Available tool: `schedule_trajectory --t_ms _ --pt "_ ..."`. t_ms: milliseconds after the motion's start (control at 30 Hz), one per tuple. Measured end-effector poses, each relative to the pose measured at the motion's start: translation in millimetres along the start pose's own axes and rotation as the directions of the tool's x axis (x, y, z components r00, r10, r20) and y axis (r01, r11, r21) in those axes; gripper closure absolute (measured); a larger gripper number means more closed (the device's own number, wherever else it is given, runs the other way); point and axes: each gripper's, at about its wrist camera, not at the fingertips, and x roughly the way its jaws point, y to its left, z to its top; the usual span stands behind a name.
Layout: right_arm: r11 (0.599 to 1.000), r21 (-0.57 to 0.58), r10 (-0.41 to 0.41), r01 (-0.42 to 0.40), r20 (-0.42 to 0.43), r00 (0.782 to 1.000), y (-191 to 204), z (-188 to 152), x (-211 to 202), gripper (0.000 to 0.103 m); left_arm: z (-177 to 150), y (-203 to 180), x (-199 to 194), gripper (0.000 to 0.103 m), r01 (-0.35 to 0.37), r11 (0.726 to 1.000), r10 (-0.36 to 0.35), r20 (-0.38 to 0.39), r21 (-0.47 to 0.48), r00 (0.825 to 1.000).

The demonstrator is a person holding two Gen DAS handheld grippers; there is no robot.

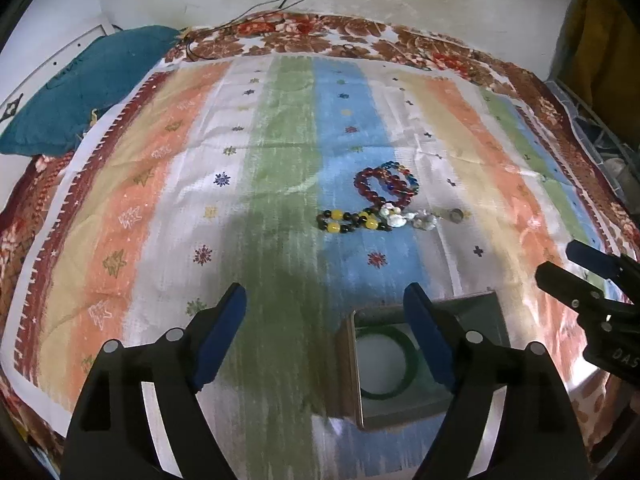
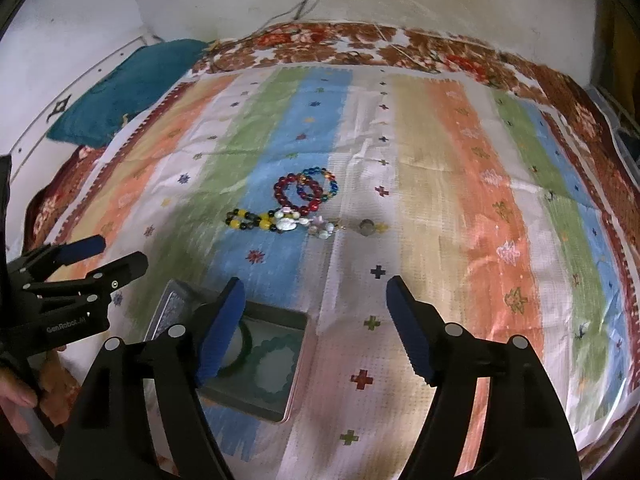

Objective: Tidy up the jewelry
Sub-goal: 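Withdraw both open tools from the box back to the bracelet pile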

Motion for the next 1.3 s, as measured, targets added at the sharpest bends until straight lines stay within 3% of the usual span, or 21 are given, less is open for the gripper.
schedule_trajectory --t_ms 133,400,700,1300 --pt "0.996 0.07 0.054 -0.053 -0.017 0.998 -9 8 9 0.023 8 8 7 0.017 0.059 0.997 -0.06 -0.021 -0.054 0.998" --pt "0.996 0.069 0.047 -0.048 0.015 0.999 -9 21 13 0.013 21 11 24 0.016 0.031 0.997 -0.033 -0.031 -0.066 0.999" --pt "0.995 0.096 0.014 -0.013 -0.016 1.0 -19 28 32 0.012 33 14 42 0.014 0.023 0.997 -0.027 -0.056 -0.071 0.998" --pt "0.989 0.145 0.044 -0.028 -0.108 0.993 -33 44 78 0.012 48 10 72 0.014 -0.01 1.0 0.008 -0.076 -0.024 0.997"
